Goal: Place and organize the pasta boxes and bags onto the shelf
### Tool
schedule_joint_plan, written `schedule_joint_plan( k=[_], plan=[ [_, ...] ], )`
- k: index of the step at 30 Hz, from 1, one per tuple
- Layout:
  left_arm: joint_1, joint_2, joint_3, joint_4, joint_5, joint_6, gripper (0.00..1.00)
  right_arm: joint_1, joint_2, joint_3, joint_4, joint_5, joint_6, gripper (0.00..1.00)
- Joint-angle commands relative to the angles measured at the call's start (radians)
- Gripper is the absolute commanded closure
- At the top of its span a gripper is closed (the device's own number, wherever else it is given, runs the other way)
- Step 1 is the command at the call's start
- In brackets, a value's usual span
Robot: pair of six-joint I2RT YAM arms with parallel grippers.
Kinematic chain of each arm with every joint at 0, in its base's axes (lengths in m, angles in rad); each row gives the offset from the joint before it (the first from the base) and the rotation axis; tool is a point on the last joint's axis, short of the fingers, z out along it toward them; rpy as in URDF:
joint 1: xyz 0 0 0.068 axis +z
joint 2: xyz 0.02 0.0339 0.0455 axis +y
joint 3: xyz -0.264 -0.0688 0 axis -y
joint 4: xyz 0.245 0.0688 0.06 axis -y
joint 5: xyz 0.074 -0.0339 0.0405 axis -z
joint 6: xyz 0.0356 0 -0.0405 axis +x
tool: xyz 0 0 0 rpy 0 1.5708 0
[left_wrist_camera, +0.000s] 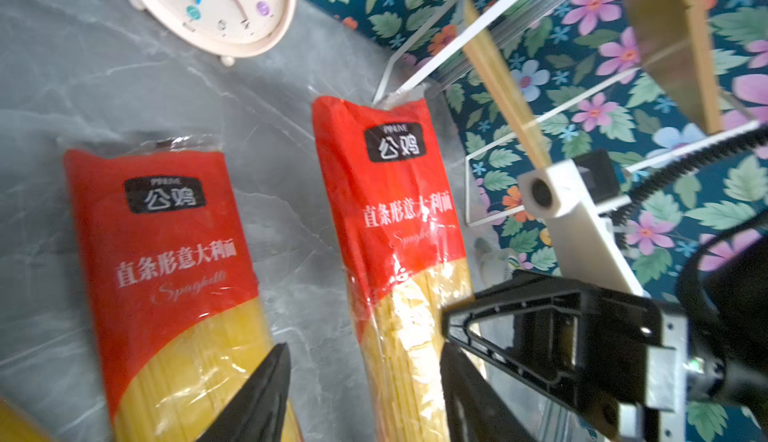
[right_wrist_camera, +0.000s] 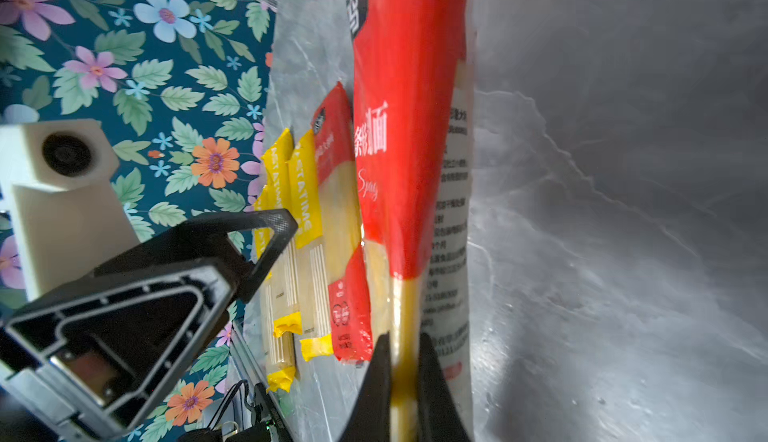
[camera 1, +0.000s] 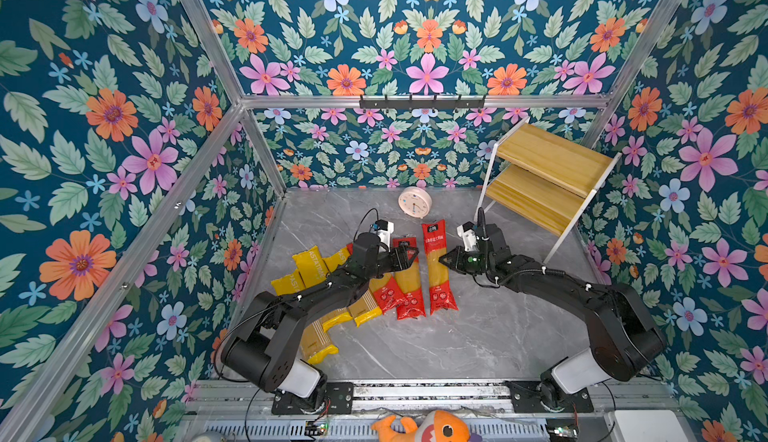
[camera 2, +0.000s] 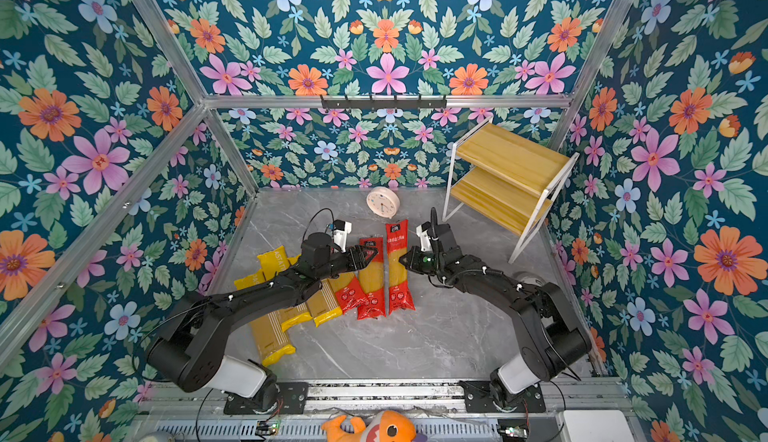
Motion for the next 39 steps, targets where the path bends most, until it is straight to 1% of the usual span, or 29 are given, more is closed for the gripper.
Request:
schedule_joint_plan(
  k=[1, 3, 6, 9, 12, 16, 18, 20, 23, 26, 30, 33, 39],
  plan=[
    [0.009, -0.044, -0.046, 0.188, 0.062, 0.001, 0.31, 0.012, -0.028, 0.039, 0.103, -0.003, -0.040, 1.00],
    [0.019, -0.065, -0.079, 0.271, 0.085, -0.024, 0.26, 0.015, -0.042, 0.063, 0.133, -0.003, -0.040, 1.00],
    [0.032, -0.069, -0.096, 0.341, 0.127, -0.057, 0.17, 0.023, -0.065, 0.085, 0.176, 0.001, -0.044, 1.00],
    [0.040, -0.048, -0.090, 0.395, 0.185, -0.110, 0.14, 0.030, -0.081, 0.096, 0.217, 0.000, -0.046, 1.00],
    [0.040, -0.044, -0.100, 0.394, 0.167, -0.114, 0.15, 0.040, -0.092, 0.089, 0.275, -0.001, -0.051, 1.00],
    [0.039, -0.038, -0.126, 0.466, 0.194, -0.146, 0.16, 0.059, -0.096, 0.072, 0.376, -0.001, -0.049, 1.00],
    [0.038, -0.026, -0.114, 0.470, 0.212, -0.157, 0.17, 0.072, -0.094, 0.072, 0.417, -0.011, -0.042, 1.00],
    [0.037, -0.022, -0.120, 0.475, 0.205, -0.163, 0.18, 0.079, -0.092, 0.072, 0.453, -0.027, -0.030, 1.00],
    [0.033, -0.015, -0.157, 0.578, 0.189, -0.214, 0.19, 0.081, -0.088, 0.067, 0.504, -0.044, 0.001, 1.00],
    [0.028, 0.001, -0.148, 0.613, 0.204, -0.249, 0.23, 0.083, -0.084, 0.070, 0.539, -0.063, 0.027, 1.00],
    [0.028, 0.004, -0.117, 0.625, 0.227, -0.263, 0.27, 0.087, -0.081, 0.080, 0.534, -0.065, 0.029, 1.00],
    [0.028, -0.001, -0.109, 0.637, 0.234, -0.263, 0.33, 0.086, -0.085, 0.076, 0.542, -0.061, 0.039, 1.00],
    [0.031, 0.001, -0.071, 0.624, 0.255, -0.273, 0.62, 0.086, -0.086, 0.079, 0.522, -0.058, 0.061, 1.00]
  ],
)
